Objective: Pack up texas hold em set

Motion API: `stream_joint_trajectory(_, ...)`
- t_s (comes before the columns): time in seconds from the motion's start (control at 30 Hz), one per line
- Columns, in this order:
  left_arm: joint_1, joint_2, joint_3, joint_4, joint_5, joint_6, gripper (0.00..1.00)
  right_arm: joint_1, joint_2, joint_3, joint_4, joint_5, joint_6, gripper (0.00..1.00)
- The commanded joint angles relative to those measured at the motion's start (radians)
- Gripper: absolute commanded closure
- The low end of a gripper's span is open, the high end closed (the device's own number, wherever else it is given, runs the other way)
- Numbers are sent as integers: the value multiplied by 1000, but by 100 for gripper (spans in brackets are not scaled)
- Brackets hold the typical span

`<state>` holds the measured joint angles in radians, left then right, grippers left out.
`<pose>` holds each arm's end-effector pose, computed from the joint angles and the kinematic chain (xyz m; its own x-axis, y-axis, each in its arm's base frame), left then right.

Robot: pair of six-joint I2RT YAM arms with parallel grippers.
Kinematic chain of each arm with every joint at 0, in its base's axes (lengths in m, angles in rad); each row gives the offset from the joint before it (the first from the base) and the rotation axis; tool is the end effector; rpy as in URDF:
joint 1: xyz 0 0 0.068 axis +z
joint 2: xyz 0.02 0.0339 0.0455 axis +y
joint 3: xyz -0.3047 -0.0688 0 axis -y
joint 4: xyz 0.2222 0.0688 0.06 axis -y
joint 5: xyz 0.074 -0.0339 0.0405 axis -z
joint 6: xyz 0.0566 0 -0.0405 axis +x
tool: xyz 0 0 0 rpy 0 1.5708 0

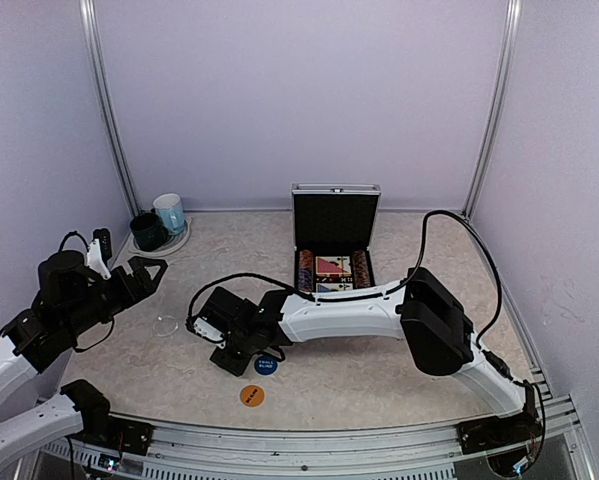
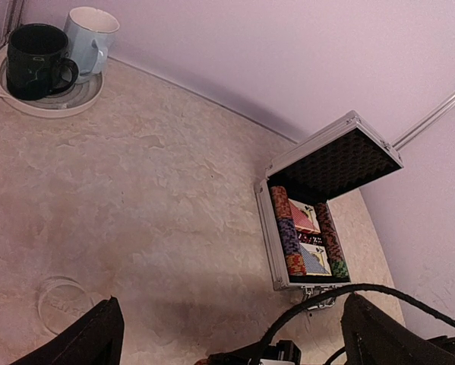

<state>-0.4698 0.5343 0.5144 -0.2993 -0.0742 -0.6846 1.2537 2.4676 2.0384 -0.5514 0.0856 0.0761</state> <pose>0.0955 -0.0438 0.2833 -0.4626 -0.4724 -0.7503 0.1242 0.8034 -0.5824 0.1785 0.5283 0.1574 -0.3292 -0.7601 -0.5603 -0.9094 0.4149 -0.0285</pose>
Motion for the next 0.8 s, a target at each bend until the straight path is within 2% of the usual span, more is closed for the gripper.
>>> stream_joint_trajectory(0.0, 8, -8, -10, 27, 6, -2, 1, -7, 35, -5, -13, -15, 4, 53)
stream_joint_trajectory(0.37, 8, -8, -2, 24, 5, 1, 1, -21, 34, -9, -26, -52, 16, 55)
stream_joint_trajectory(0.47, 8, -8, 0, 25, 4, 0, 1, -27, 39, -5, -37, -44, 24, 46)
stream_joint_trajectory(0.53, 8, -8, -1, 24, 5, 1, 1, -28, 42, -4, -42, -39, 24, 45)
stream_joint_trajectory(0.77, 8, -4, 4, 25, 2, 3, 1, -28, 45, -5, -41, -52, 19, 53)
